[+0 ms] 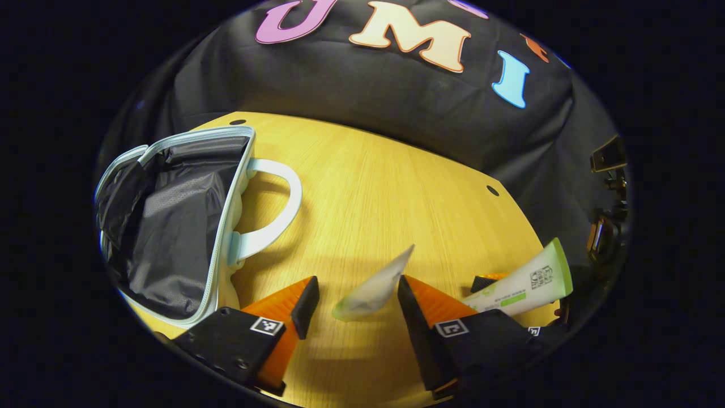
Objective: First open the suitcase, pack the skin care products into it, and then close the suitcase.
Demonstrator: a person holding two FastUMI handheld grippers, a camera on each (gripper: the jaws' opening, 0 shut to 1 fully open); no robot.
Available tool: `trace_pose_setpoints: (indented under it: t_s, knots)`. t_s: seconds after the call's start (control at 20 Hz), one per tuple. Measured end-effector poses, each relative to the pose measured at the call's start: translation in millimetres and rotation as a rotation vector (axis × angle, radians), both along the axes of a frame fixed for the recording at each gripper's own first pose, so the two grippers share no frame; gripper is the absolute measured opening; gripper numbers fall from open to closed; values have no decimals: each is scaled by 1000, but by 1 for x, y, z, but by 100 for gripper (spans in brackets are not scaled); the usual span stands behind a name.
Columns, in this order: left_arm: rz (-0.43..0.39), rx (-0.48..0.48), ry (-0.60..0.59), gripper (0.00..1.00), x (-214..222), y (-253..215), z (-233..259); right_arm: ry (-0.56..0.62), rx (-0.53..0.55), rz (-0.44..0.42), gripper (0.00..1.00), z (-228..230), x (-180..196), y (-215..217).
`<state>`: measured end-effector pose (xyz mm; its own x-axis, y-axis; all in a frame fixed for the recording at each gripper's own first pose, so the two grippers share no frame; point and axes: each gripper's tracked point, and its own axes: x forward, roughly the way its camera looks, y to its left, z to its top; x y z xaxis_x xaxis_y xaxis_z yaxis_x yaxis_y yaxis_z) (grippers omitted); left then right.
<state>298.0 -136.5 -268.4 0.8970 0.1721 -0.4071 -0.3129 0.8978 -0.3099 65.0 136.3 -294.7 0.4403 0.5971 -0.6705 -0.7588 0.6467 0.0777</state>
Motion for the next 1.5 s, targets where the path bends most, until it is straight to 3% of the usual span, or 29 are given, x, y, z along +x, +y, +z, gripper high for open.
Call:
trace_pose_setpoints:
  t_s: [0.1,0.25,0.5,0.55,0.6,0.7,0.75,0.8,0.85,1.0,1.1,1.15,1.35,1.5]
  knots:
    - [-5,-13,3,69,5,0,-3,10,0,-5,97,-1,1,-2]
    - [-25,-36,-17,19,12,-2,-4,21,1,-4,97,-5,1,1]
    - [-27,-71,-56,13,7,-5,9,20,8,-5,95,-6,1,6]
    - [-24,-69,-58,13,5,-4,12,11,-6,-14,87,-7,4,4]
    - [-33,-72,-62,13,4,-6,17,8,-15,-18,92,-8,4,4]
    - [-35,-76,-76,13,0,-5,28,-1,-12,-29,72,-8,7,4]
    - [-35,-74,-76,13,-4,-4,32,-9,-21,-32,71,-6,6,4]
    - [-32,-70,-73,13,-8,-3,36,-21,-33,-27,55,-6,5,2]
    - [-28,-65,-73,13,-13,-2,39,-33,-50,-17,56,-7,5,3]
    - [-16,-46,-78,13,-28,4,54,-56,-68,-15,43,-4,4,0]
    - [3,-36,-81,16,-40,13,66,-34,-64,-30,45,-3,1,0]
    - [12,-29,-88,13,-47,19,74,-14,-60,-39,40,-1,-2,-1]
    - [65,-5,-64,13,-81,65,92,10,-79,-67,42,5,-7,-3]
    - [90,-41,-41,13,-105,103,97,21,-72,-112,40,12,-12,1]
